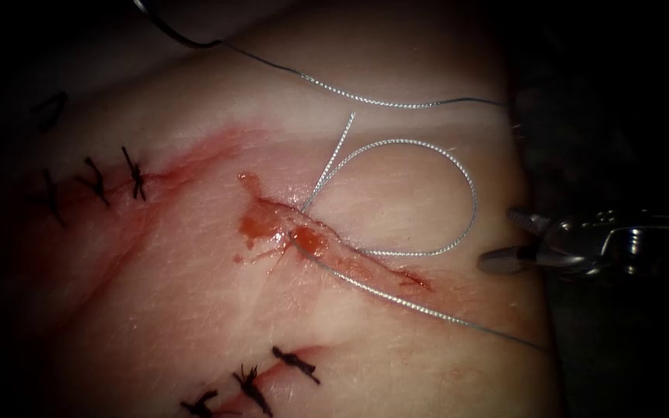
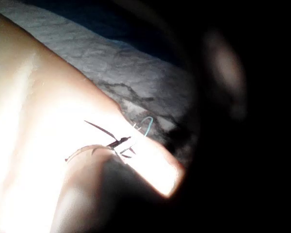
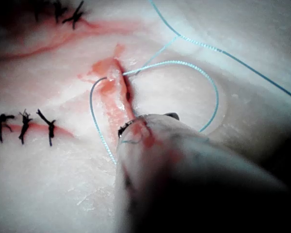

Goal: Wound Closure

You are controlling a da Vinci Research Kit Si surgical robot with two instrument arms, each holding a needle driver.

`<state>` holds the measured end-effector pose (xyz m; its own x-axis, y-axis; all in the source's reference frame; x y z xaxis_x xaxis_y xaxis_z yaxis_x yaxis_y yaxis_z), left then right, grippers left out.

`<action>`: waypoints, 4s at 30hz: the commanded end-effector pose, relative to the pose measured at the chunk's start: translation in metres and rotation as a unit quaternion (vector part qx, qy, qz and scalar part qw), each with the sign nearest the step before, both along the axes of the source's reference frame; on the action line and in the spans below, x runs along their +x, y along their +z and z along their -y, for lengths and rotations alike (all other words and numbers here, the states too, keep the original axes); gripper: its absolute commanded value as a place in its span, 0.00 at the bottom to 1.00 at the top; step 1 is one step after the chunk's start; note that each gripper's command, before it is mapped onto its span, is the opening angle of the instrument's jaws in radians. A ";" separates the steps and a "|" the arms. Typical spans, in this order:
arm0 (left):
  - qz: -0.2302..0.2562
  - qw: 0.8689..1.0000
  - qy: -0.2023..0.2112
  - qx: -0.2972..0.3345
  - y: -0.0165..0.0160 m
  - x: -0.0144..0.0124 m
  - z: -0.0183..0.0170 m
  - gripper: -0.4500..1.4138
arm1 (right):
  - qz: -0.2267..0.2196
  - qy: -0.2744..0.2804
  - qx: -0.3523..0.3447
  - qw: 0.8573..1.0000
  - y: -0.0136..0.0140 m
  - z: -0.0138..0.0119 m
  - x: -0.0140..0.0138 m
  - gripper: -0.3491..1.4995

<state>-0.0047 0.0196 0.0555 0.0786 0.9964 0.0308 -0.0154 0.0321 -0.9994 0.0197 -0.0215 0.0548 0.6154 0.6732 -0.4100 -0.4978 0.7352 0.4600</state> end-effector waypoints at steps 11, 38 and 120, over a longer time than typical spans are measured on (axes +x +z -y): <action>0.000 1.000 0.000 0.000 0.0006 -0.0006 0.0000 0.00 | -0.009 -0.030 0.024 0.999 0.0024 0.0028 0.0087 0.50; 0.000 1.000 0.000 0.000 0.0006 -0.0005 0.0000 0.00 | -0.006 -0.021 0.010 1.000 0.0018 0.0048 0.0103 0.60; 0.000 1.000 0.000 -0.004 0.0001 -0.0002 -0.0003 0.00 | 0.284 0.044 0.114 0.951 0.0027 -0.0036 -0.0398 0.00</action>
